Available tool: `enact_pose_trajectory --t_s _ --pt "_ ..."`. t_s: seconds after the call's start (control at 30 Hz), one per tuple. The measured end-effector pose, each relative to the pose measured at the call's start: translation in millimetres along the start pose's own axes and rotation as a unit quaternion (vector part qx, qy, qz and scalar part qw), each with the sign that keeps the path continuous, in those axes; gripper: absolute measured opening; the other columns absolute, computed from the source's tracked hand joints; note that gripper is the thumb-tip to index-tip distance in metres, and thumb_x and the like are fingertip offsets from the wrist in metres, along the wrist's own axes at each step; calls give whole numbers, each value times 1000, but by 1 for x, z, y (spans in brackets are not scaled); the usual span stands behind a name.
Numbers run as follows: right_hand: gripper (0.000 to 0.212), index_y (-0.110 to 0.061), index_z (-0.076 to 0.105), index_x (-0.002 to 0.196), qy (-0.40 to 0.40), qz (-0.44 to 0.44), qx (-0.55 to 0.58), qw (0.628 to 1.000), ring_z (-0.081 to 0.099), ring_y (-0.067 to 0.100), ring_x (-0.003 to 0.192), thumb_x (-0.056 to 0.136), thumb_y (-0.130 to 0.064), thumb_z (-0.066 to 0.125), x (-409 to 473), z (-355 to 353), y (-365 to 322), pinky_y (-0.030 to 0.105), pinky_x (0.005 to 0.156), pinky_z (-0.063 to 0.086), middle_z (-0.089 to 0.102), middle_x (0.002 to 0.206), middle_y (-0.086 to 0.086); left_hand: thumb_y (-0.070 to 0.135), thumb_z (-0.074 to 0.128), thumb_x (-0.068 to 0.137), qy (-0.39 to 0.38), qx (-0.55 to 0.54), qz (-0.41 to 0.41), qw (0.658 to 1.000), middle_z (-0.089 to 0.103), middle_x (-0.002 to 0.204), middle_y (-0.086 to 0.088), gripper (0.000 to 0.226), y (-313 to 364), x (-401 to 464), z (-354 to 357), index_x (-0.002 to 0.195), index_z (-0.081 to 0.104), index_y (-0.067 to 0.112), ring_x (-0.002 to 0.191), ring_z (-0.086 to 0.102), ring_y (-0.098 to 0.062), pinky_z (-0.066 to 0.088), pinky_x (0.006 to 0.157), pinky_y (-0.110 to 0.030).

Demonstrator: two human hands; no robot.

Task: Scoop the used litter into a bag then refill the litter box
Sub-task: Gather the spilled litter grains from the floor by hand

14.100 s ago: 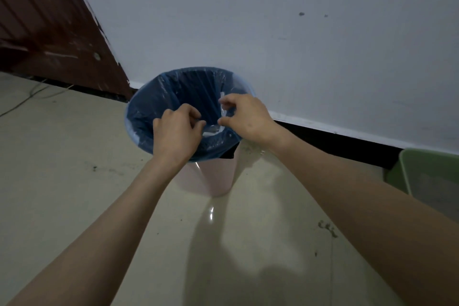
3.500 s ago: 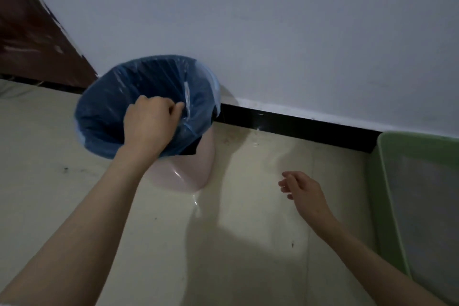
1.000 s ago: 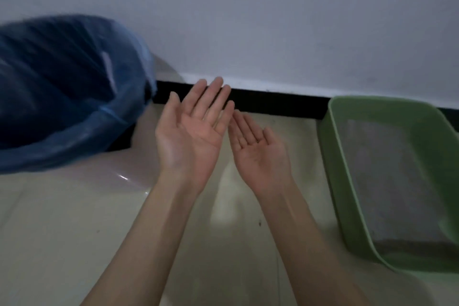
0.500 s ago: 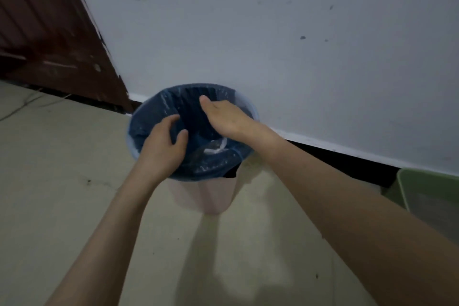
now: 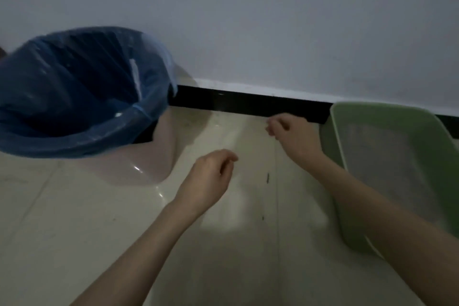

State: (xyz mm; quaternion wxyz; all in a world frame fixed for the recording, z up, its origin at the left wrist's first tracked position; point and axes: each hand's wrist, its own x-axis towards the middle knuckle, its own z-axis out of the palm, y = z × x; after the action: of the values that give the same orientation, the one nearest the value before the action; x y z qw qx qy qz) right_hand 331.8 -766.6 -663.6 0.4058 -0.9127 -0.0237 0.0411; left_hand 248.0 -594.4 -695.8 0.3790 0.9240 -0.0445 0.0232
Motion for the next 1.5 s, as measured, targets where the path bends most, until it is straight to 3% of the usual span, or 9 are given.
enact_pose_trajectory --t_s 0.17,0.37,0.47,0.63,0.87,1.07,1.2,1.37,1.5 --pt "33 -1 58 124 -79 46 -153 984 53 31 118 96 -12 44 -40 33 123 28 99 36 58 126 19 18 56 91 -118 64 -45 990 63 99 -7 19 -40 1 93 105 65 11 99 56 -24 37 84 -25" --pt "73 -15 14 150 -123 52 -309 942 5 20 146 85 -47 1 -83 78 196 34 116 -7 9 158 4 47 74 69 -134 243 -9 961 60 91 -17 50 -63 34 155 89 59 3 88 55 -35 43 72 -37" --pt "60 -10 33 144 -63 33 -334 940 27 21 140 92 -39 25 -88 88 208 38 115 6 32 151 8 57 75 62 -120 299 47 946 61 91 -24 67 -66 56 175 90 60 -2 82 58 -38 47 67 -38" --pt "55 -11 38 142 -24 19 -340 940 29 22 140 92 -35 32 -88 94 214 43 114 17 35 150 7 61 49 77 -109 315 113 936 59 92 -23 61 -64 89 190 88 58 2 83 56 -36 44 67 -37" --pt "55 -12 39 141 -19 21 -347 937 27 22 140 92 -35 32 -88 94 215 44 114 17 34 150 6 26 41 87 -82 443 240 860 55 67 -10 26 -65 93 195 71 54 12 65 52 -26 32 59 -33" --pt "54 -12 42 140 -6 18 -340 940 30 22 139 91 -34 33 -86 93 215 44 114 17 36 149 6 4 43 67 -90 469 296 827 50 56 -10 9 -56 98 195 63 50 10 57 50 -25 21 61 -33" --pt "54 -12 44 138 3 14 -338 941 32 22 138 90 -34 34 -86 93 215 44 113 19 38 149 6 10 42 75 -98 452 258 849 54 54 -10 17 -61 102 190 61 52 9 57 54 -26 29 60 -33" --pt "55 -13 41 140 12 6 -341 940 29 21 140 90 -35 34 -87 95 216 42 114 16 35 150 5 19 35 91 16 304 43 952 57 63 -23 35 -86 60 159 71 55 0 63 56 -37 31 66 -41" --pt "48 -12 56 127 86 -6 -239 967 45 24 125 88 -36 41 -79 94 210 44 108 26 54 133 10 17 34 92 62 271 -23 960 52 62 -23 34 -106 14 153 69 51 0 61 52 -38 40 61 -42"
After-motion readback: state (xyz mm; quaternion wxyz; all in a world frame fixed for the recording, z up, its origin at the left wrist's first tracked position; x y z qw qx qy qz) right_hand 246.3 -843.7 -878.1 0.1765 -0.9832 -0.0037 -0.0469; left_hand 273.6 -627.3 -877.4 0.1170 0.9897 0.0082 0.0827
